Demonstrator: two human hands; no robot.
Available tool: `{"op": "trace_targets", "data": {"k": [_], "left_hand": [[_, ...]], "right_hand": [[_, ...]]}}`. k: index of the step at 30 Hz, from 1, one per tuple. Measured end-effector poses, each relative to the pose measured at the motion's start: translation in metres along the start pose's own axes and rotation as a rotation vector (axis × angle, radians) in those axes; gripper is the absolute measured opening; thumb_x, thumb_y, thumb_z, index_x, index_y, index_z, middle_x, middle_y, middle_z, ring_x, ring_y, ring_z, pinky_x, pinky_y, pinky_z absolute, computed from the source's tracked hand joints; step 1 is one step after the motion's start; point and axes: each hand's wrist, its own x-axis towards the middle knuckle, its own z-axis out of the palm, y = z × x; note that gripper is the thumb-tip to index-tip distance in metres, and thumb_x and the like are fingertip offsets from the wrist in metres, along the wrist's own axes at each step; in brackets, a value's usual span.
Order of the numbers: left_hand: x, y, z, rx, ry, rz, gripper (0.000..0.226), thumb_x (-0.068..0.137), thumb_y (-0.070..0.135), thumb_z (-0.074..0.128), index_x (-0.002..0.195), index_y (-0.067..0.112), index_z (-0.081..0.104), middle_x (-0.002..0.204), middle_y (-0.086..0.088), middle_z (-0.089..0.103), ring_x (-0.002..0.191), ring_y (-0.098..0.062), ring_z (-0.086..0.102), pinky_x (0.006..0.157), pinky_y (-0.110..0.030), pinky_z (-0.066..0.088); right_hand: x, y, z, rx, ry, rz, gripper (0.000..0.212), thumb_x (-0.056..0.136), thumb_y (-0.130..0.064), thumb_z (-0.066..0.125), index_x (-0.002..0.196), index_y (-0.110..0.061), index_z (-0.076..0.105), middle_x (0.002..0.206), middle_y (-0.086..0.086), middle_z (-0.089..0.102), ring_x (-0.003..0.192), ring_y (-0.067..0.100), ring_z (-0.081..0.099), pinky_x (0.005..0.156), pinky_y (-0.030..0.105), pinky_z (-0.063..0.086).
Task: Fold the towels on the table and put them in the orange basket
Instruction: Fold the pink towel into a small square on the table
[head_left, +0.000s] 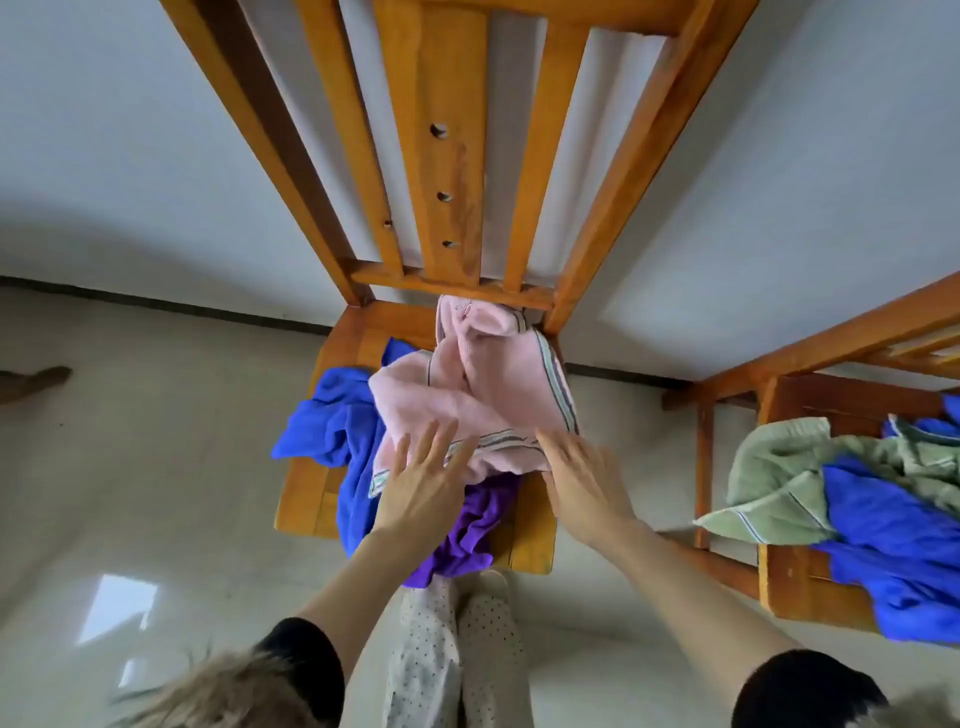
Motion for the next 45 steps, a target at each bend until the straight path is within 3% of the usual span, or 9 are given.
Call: {"op": "trace_targets", "data": {"k": [5,12,14,17,24,30,36,41,45], "left_hand": [[0.041,-0.01,0.033,0.006,0.202,0.116,0.053,0.062,0.001,0.08,0.112,0.009,0.067,0.12,-0.021,0.061,0.114,-0.042,0.056,0.092,-0.055,0.047],[0.051,-0.023,0.022,-0.127,0.284,0.15,0.01,0.067,0.013,0.069,0.076,0.009,0.073,0.076,-0.006,0.07,0.071,-0.026,0.066,0.069,-0.031,0.054],[0.05,-0.026,0.005,-0.172,0.114,0.085,0.03,0.08,0.03,0.05,0.088,0.01,0.071,0.084,-0.004,0.068,0.081,-0.023,0.063,0.071,-0.025,0.044],[0.045,-0.039,-0.018,-0.191,0.015,0.028,0.026,0.088,0.018,0.053,0.113,0.018,0.062,0.105,-0.001,0.065,0.097,-0.021,0.058,0.073,-0.024,0.039],[0.014,-0.033,-0.112,-0.524,0.152,-0.065,0.049,0.079,-0.014,0.036,0.114,0.008,0.062,0.1,-0.007,0.06,0.094,-0.028,0.057,0.069,-0.019,0.034],[-0.036,-0.005,-0.231,-0.849,0.128,0.027,0.031,0.09,0.017,0.053,0.118,0.032,0.05,0.091,0.009,0.063,0.076,-0.006,0.062,0.06,-0.01,0.045],[-0.098,0.024,-0.348,-0.762,0.603,0.015,0.017,0.094,0.021,0.053,0.08,0.017,0.06,0.078,-0.003,0.062,0.072,-0.02,0.058,0.072,-0.031,0.045],[-0.166,0.01,-0.437,-0.643,0.834,-0.023,0.018,0.094,0.019,0.052,0.083,0.016,0.067,0.081,0.003,0.063,0.08,-0.014,0.055,0.067,-0.016,0.038],[-0.228,-0.009,-0.478,-0.593,0.974,-0.038,0.018,0.093,0.019,0.054,0.079,0.023,0.063,0.077,0.011,0.061,0.075,0.0,0.054,0.063,-0.003,0.036]], "right_hand": [[0.044,0.007,0.046,0.13,-0.015,0.119,0.045,0.096,-0.023,0.047,0.139,-0.018,0.038,0.14,0.003,0.047,0.129,0.023,0.043,0.107,0.044,0.035],[0.058,0.011,0.061,0.189,0.031,0.119,0.019,0.093,-0.025,0.051,0.101,-0.016,0.065,0.103,0.0,0.063,0.096,0.018,0.057,0.085,0.035,0.047],[0.054,0.01,0.052,0.264,0.03,0.11,0.015,0.092,-0.026,0.054,0.095,-0.014,0.062,0.095,0.001,0.063,0.087,0.017,0.059,0.08,0.032,0.05],[0.048,0.003,0.02,0.429,0.058,0.103,0.014,0.093,-0.024,0.053,0.082,-0.015,0.049,0.072,-0.001,0.055,0.066,0.017,0.055,0.058,0.023,0.042],[0.031,-0.046,-0.119,0.621,0.233,-0.104,0.013,0.093,-0.018,0.051,0.081,-0.013,0.05,0.069,-0.004,0.053,0.066,0.017,0.053,0.058,0.036,0.042],[-0.004,-0.099,-0.255,0.596,0.395,-0.335,0.007,0.092,-0.024,0.056,0.091,-0.02,0.062,0.076,-0.017,0.055,0.067,-0.003,0.053,0.058,0.005,0.039],[-0.057,-0.146,-0.379,0.628,0.557,-0.477,0.007,0.087,-0.02,0.063,0.083,-0.016,0.066,0.066,-0.01,0.057,0.058,0.001,0.05,0.057,0.013,0.037],[-0.093,-0.189,-0.449,0.618,0.552,-0.551,0.021,0.087,-0.03,0.063,0.077,-0.012,0.065,0.071,0.007,0.064,0.064,0.014,0.052,0.062,0.024,0.039],[-0.11,-0.225,-0.469,0.581,0.565,-0.601,0.019,0.091,-0.028,0.057,0.08,-0.016,0.065,0.076,-0.003,0.065,0.074,0.015,0.058,0.065,0.021,0.04]]}}
